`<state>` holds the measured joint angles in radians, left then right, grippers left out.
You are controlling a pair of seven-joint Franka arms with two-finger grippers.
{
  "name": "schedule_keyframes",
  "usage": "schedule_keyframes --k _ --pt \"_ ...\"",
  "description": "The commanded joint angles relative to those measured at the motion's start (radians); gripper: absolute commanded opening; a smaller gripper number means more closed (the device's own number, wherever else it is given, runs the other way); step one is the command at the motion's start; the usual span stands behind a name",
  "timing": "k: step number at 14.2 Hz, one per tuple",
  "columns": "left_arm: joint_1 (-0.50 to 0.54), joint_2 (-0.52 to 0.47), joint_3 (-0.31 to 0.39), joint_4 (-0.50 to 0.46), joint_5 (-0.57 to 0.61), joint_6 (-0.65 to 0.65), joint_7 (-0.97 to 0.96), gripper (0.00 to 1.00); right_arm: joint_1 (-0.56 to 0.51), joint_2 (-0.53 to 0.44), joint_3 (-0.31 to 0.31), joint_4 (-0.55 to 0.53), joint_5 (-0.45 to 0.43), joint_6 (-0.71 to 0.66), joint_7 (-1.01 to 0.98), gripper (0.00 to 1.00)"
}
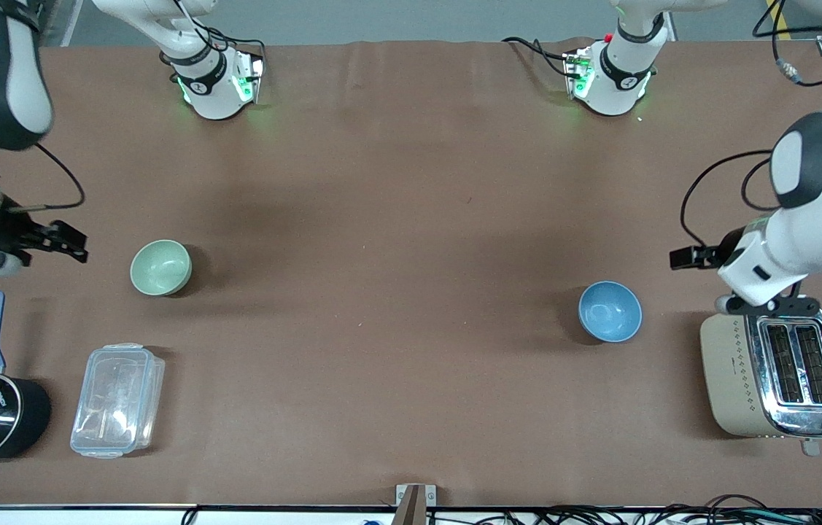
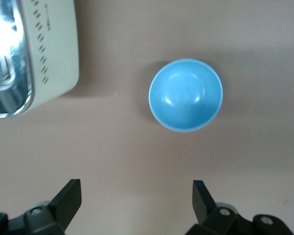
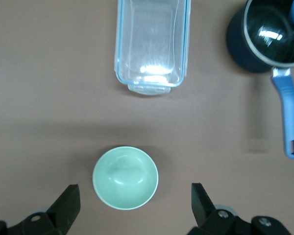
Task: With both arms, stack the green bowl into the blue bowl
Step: 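Lower the right gripper onto the green bowl while the left gripper reaches the blue bowl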
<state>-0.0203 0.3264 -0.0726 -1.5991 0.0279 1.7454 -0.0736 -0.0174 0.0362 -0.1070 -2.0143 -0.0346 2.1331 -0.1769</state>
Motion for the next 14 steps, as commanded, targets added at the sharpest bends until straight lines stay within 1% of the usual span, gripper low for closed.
schedule_keyframes --k 1,4,6,7,8,9,11,13,14 --pt "-0.009 0.071 -0.001 0.015 0.024 0.078 -0.023 1.0 -0.045 0.02 0.009 -0.109 -0.011 0.103 -0.036 1.0" --pt "-0.01 0.118 -0.003 -0.018 0.043 0.179 -0.023 1.0 -0.068 0.086 0.009 -0.21 -0.011 0.261 -0.047 1.0" --pt "-0.006 0.126 -0.004 -0.083 0.119 0.28 -0.023 1.0 -0.087 0.14 0.009 -0.259 -0.011 0.356 -0.047 1.0" --pt "-0.001 0.126 -0.006 -0.114 0.122 0.324 -0.028 0.99 -0.093 0.152 0.01 -0.267 -0.011 0.366 -0.047 1.0" --pt "0.0 0.138 -0.006 -0.126 0.115 0.345 -0.038 0.99 -0.09 0.155 0.01 -0.283 -0.011 0.369 -0.047 1.0" --pt "0.002 0.151 -0.007 -0.127 0.106 0.347 -0.049 0.96 -0.09 0.163 0.012 -0.296 -0.01 0.378 -0.047 1.0" --pt "-0.004 0.178 -0.007 -0.127 0.069 0.362 -0.061 0.91 -0.095 0.203 0.012 -0.314 -0.01 0.436 -0.047 1.0" --pt "0.038 0.207 -0.012 -0.134 0.003 0.396 -0.043 0.9 -0.096 0.22 0.012 -0.33 -0.01 0.455 -0.047 0.99" --pt "0.043 0.224 -0.019 -0.136 -0.026 0.407 -0.041 0.87 -0.095 0.226 0.012 -0.331 -0.008 0.455 -0.047 0.97"
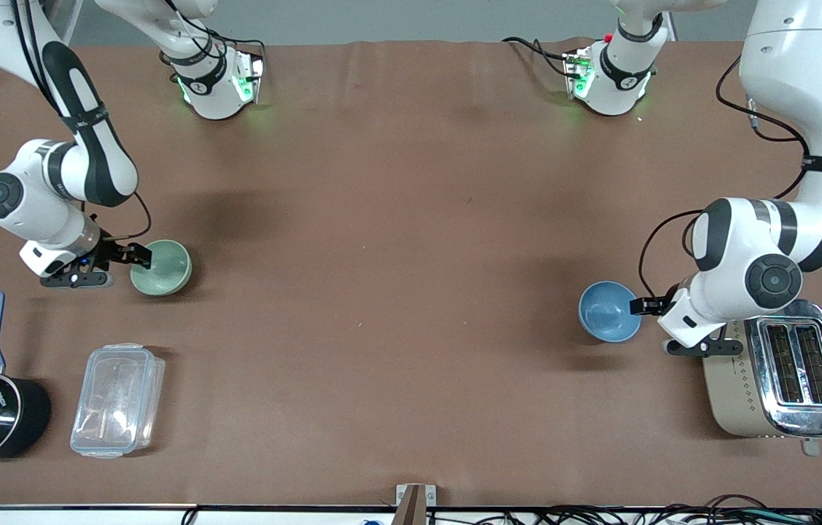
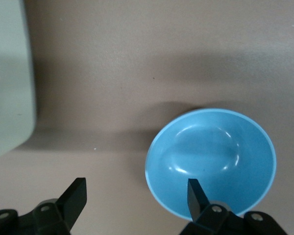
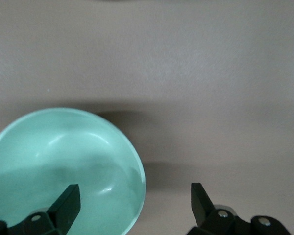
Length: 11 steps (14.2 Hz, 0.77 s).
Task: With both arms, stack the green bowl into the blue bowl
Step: 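Lower the right gripper onto the green bowl while the left gripper reaches the blue bowl, then close the right gripper on the green bowl while the left gripper grips the blue bowl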
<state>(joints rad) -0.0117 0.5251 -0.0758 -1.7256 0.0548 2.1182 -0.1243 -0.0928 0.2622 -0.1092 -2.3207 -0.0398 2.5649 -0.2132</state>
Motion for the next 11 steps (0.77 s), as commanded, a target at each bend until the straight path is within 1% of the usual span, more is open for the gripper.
schedule_keyframes --k 1,2,4,5,7,8,9,10,11 --pt "0.035 0.032 -0.018 -0.011 -0.056 0.035 0.009 0.83 -0.022 0.006 0.016 -0.023 -0.002 0.024 -0.011 0.96" --pt "0.033 0.042 -0.019 -0.015 -0.058 0.035 0.009 0.78 -0.021 0.014 0.016 -0.025 -0.002 0.034 -0.011 0.92" --pt "0.03 0.056 -0.019 -0.019 -0.056 0.039 0.009 0.65 -0.022 0.019 0.016 -0.034 0.001 0.032 -0.008 0.82" --pt "0.03 0.061 -0.019 -0.019 -0.059 0.039 0.008 0.57 -0.022 0.019 0.016 -0.034 0.001 0.032 -0.008 0.76" --pt "0.024 0.069 -0.019 -0.017 -0.081 0.045 0.0 0.36 -0.027 0.019 0.016 -0.034 0.003 0.028 -0.008 0.62" --pt "0.019 0.072 -0.019 -0.018 -0.081 0.058 -0.005 0.29 -0.027 0.019 0.016 -0.034 0.003 0.028 -0.008 0.58" --pt "0.019 0.087 -0.019 -0.019 -0.079 0.072 -0.005 0.25 -0.027 0.019 0.017 -0.034 0.006 0.028 -0.008 0.56" --pt "0.019 0.092 -0.019 -0.017 -0.079 0.08 -0.005 0.14 -0.028 0.019 0.017 -0.034 0.006 0.028 -0.008 0.51" --pt "0.018 0.09 -0.019 -0.014 -0.079 0.08 -0.008 0.0 -0.028 0.019 0.017 -0.034 0.008 0.028 -0.006 0.45"
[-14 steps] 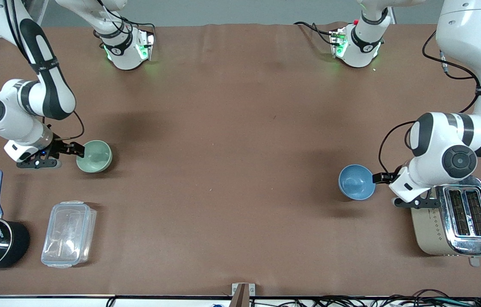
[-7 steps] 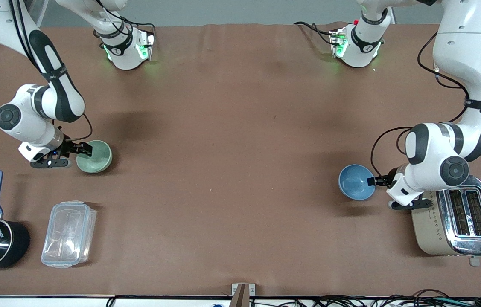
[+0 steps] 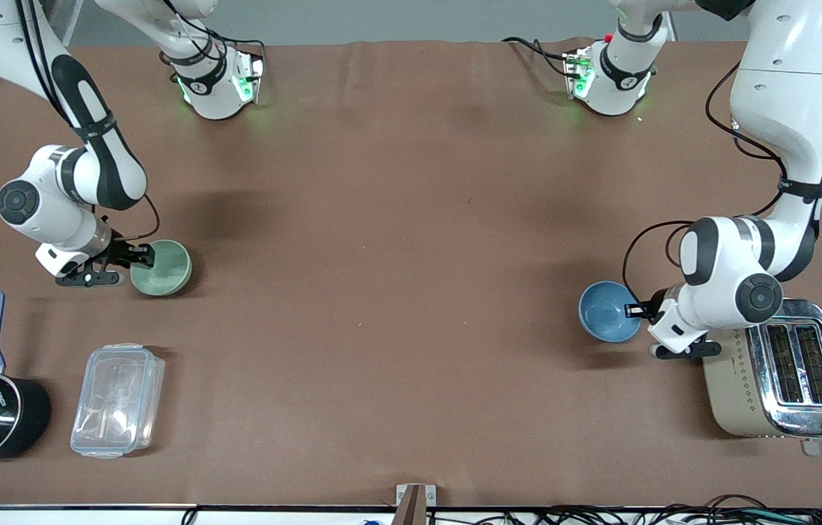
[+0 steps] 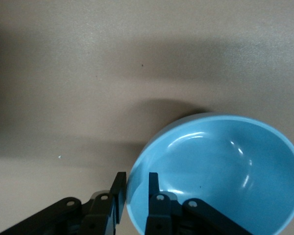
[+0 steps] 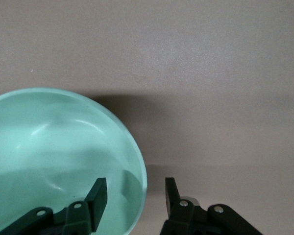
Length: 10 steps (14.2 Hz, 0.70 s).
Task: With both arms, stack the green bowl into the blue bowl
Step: 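Close the right gripper on the green bowl while the left gripper grips the blue bowl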
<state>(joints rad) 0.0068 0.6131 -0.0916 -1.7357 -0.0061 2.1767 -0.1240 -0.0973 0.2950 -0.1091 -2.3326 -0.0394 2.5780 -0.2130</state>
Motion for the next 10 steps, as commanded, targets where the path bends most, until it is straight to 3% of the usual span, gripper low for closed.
schedule_keyframes --k 1,2,4,7,10 --pt "-0.001 -0.004 -0.005 -0.002 -0.018 0.021 -0.008 0.0 -0.03 -0.014 0.017 -0.022 0.009 0.013 -0.005 0.36" --pt "0.001 -0.01 -0.017 -0.001 -0.018 0.017 -0.009 0.0 -0.041 -0.014 0.02 -0.021 0.009 0.007 -0.003 0.22" --pt "0.006 -0.045 -0.062 0.001 -0.018 0.008 -0.016 0.0 -0.044 -0.014 0.022 -0.014 0.012 0.005 -0.002 0.04" --pt "0.002 -0.059 -0.146 0.025 -0.018 0.006 -0.112 0.0 -0.042 -0.022 0.022 0.015 0.018 -0.048 -0.005 0.0" --pt "-0.039 -0.055 -0.215 0.091 -0.017 0.006 -0.296 0.0 -0.036 -0.024 0.022 0.183 0.054 -0.314 -0.015 0.0"
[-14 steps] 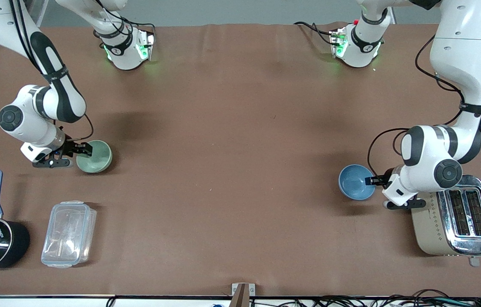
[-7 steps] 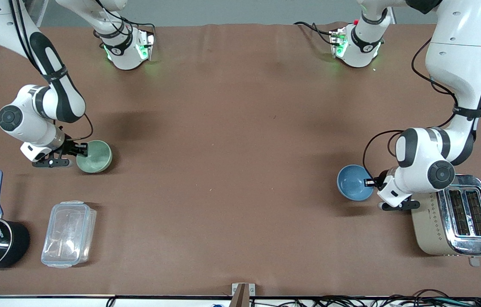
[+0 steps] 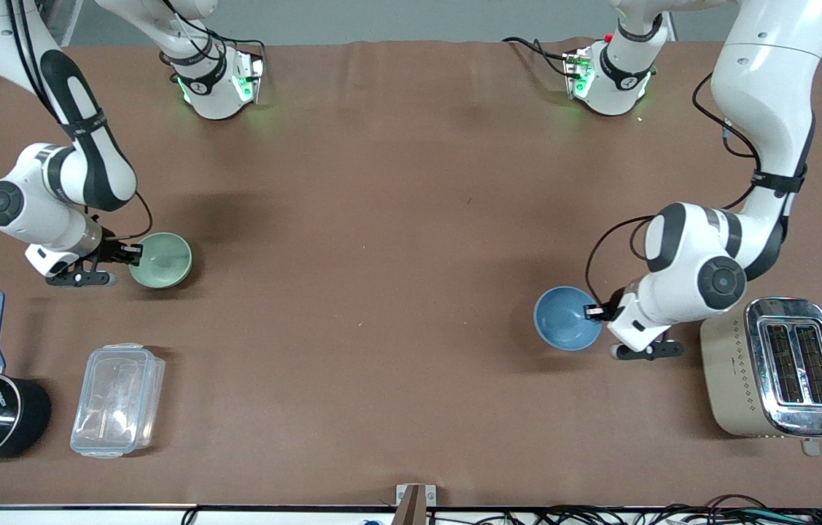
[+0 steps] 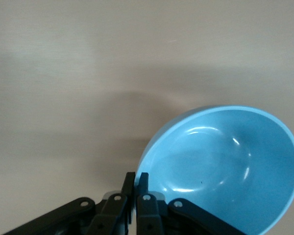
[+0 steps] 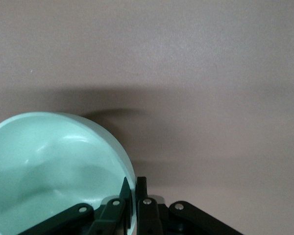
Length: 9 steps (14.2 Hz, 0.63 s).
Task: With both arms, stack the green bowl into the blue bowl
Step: 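Close the right gripper on the green bowl while the left gripper grips the blue bowl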
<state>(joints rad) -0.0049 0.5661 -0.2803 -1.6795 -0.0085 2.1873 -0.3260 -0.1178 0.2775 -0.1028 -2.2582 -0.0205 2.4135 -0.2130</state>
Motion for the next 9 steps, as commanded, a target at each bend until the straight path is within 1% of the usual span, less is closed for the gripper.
schedule_keyframes --k 1,2,3,5,7,9 --pt "-0.065 0.004 -0.04 0.058 -0.014 -0.003 -0.163 0.0 -0.016 -0.004 0.015 0.174 0.081 -0.228 -0.067 0.0" --pt "-0.108 0.018 -0.04 0.078 -0.014 -0.004 -0.227 0.0 -0.017 0.003 0.014 0.233 0.141 -0.291 -0.119 0.0" --pt "-0.171 0.037 -0.04 0.108 -0.013 -0.004 -0.299 0.0 -0.02 0.006 0.012 0.267 0.174 -0.319 -0.147 0.0" --pt "-0.278 0.083 -0.04 0.139 -0.008 -0.003 -0.427 0.0 -0.007 0.011 0.015 0.282 0.189 -0.321 -0.145 0.0" --pt "-0.354 0.141 -0.039 0.164 -0.01 0.023 -0.502 0.0 0.035 0.009 0.014 0.307 0.218 -0.324 -0.126 0.0" --pt "-0.427 0.184 -0.031 0.204 -0.008 0.04 -0.573 0.0 0.084 0.003 0.015 0.321 0.223 -0.332 -0.047 0.0"
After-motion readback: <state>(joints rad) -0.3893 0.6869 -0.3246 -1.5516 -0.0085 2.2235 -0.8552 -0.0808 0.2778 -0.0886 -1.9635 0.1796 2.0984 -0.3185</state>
